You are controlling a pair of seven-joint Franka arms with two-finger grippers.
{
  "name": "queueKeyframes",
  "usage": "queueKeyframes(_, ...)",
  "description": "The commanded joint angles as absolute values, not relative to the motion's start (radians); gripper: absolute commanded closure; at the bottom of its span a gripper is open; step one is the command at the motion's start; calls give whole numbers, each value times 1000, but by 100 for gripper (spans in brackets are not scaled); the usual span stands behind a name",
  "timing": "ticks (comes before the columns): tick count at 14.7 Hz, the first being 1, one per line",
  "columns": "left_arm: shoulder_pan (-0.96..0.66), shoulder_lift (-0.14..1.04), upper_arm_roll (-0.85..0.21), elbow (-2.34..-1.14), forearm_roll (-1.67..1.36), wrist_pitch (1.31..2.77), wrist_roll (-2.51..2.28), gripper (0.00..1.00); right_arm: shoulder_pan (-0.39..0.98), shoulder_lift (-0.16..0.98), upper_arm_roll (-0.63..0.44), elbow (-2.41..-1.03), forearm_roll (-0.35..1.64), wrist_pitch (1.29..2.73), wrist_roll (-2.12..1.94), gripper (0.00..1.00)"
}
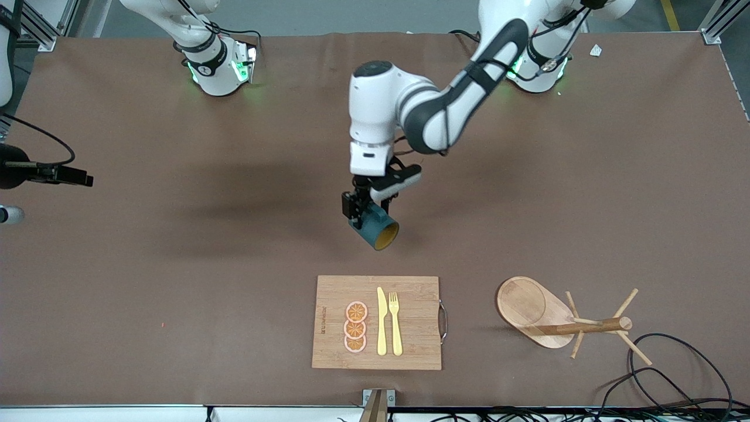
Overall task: Transfer cup from left to right arm and place
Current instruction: 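Lift the teal mug off the stand and carry it toward the table middle, then hold the mug with the left gripper while the right gripper approaches it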
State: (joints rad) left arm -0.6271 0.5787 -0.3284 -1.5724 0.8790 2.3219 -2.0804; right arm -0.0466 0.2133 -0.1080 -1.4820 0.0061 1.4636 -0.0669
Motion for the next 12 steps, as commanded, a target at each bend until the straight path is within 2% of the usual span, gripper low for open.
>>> queueKeyframes(1,-725,581,-318,-1566,1039,2153,-2210,26,-49,204,-98,-1471,11,1471,-80,0)
queueKeyframes(5,-854,692,-318,-1566,1285,1916,-2322,26,-41,204,-95,-1474,17,1479,-75,0)
queueKeyframes(12,-972,891,-316,-1566,1636,1677,-2483,27,69,233,-92,-1539,50,1577,55,0)
